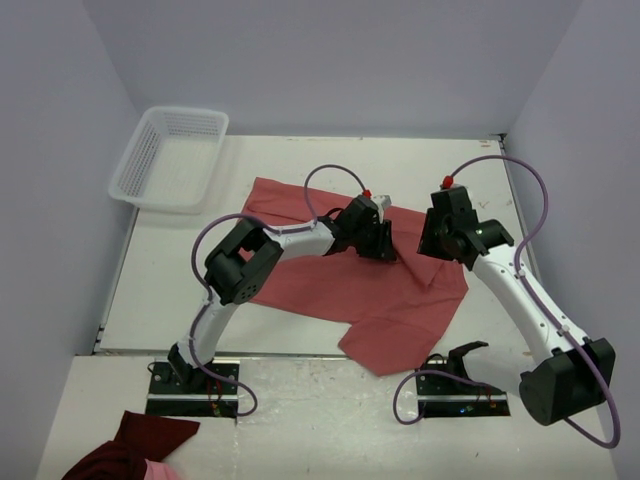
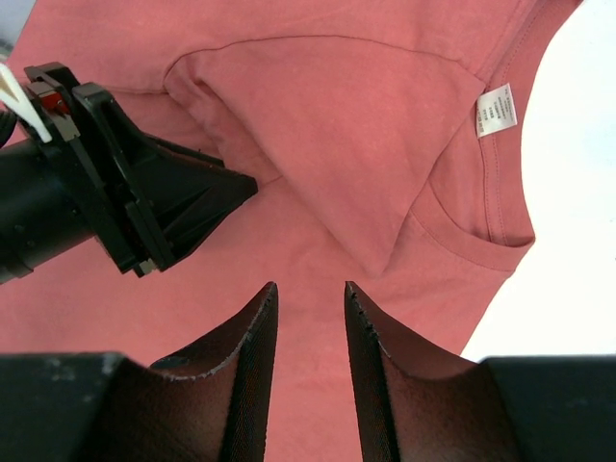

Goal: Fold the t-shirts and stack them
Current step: Fold the flattened tshirt in 1/3 of the way

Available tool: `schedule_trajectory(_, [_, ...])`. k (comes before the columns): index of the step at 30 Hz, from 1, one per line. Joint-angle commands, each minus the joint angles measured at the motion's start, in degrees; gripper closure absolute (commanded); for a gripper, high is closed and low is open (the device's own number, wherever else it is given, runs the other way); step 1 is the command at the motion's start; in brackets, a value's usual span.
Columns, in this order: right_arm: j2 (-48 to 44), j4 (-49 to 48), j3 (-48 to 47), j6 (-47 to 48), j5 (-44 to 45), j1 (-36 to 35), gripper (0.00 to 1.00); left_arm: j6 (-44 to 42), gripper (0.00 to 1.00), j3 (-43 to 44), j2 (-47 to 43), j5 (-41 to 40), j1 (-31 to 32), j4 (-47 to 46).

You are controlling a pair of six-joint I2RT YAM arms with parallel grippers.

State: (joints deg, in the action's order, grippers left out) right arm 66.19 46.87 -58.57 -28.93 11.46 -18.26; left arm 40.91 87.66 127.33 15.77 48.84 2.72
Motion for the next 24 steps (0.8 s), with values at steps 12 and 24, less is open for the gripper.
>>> schedule_trajectory(12, [-3.6, 0.9, -2.6, -0.3, 1.9, 0.6, 0.64, -0.7, 0.84, 2.3, 1.3, -1.6, 0.3, 2.2])
schedule_trajectory(24, [-3.0, 0.4, -1.1, -0.1, 1.6, 0.6, 0.64, -0.5, 0.72, 3.1, 2.4, 0.1, 0.3, 1.9])
